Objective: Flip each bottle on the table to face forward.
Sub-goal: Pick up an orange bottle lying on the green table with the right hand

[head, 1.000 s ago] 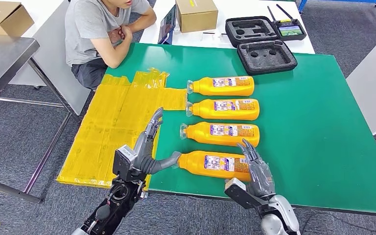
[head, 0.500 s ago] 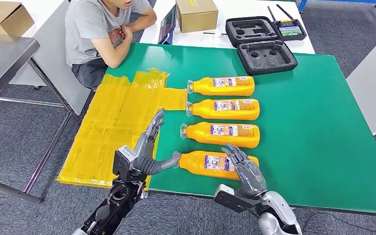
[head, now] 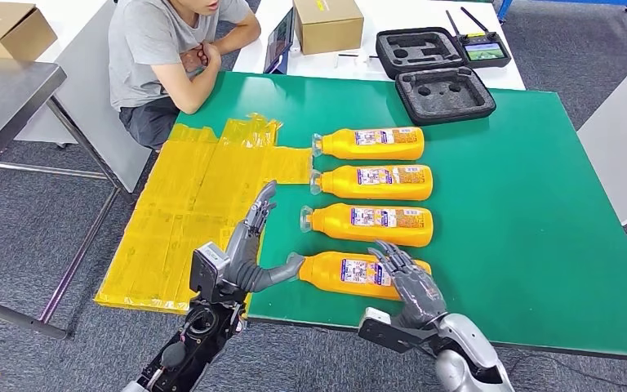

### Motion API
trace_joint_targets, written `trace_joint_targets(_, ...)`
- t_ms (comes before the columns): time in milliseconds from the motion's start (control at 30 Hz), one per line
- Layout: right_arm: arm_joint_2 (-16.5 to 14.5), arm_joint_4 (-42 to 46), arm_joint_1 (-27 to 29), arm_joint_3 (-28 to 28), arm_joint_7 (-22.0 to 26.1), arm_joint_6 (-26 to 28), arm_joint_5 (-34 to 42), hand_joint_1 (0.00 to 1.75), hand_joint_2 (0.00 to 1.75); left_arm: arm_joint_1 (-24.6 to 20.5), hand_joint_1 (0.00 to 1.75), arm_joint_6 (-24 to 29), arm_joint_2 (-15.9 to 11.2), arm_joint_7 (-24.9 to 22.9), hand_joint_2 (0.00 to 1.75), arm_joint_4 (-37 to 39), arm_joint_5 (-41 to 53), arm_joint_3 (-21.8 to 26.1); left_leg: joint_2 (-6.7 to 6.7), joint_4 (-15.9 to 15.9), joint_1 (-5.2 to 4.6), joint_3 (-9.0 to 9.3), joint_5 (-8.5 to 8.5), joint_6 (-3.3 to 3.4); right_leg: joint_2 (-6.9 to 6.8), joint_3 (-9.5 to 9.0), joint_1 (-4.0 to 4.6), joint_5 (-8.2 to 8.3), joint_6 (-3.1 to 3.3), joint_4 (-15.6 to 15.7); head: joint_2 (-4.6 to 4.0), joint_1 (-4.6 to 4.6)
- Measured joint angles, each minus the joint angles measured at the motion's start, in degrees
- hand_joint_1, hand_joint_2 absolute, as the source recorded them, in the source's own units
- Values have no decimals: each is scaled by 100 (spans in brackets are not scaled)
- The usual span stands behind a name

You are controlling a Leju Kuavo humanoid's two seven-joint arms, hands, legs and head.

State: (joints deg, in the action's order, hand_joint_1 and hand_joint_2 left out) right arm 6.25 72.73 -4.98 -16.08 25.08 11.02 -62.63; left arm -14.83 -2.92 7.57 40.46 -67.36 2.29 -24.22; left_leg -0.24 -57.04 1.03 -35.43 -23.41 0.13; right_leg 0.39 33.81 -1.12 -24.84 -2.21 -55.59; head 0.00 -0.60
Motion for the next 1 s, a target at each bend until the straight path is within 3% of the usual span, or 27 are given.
trace_joint_targets(200, 39, -14, -28, -49, -56, 2, -51, 0, 175, 0, 0, 2, 1, 0, 175, 0, -5, 0, 0, 0, 0, 0, 0, 0, 0, 0, 0, 0, 0, 0, -1, 1)
trace_joint_targets(500, 157, -139, -189, -158, -596, 186, -652, 0, 175, 31, 0, 52, 12, 0, 175, 0, 8, 4, 0, 0, 0, 0, 0, 0, 0, -1, 0, 0, 0, 0, 0, 0)
trace_joint_targets(967, 278, -453, -406, -234, -981, 91, -1014, 0, 175, 142, 0, 51, 15, 0, 175, 0, 50, 4, 1, 0, 0, 6, 0, 0, 1, -5, 0, 0, 0, 0, -1, 1)
trace_joint_targets(1000, 281, -477, -427, -239, -989, 89, -1029, 21, 175, 142, 0, 51, 16, 0, 175, 0, 51, 4, 1, 0, 0, 9, 0, 0, 1, -7, 0, 1, 0, 0, -1, 1)
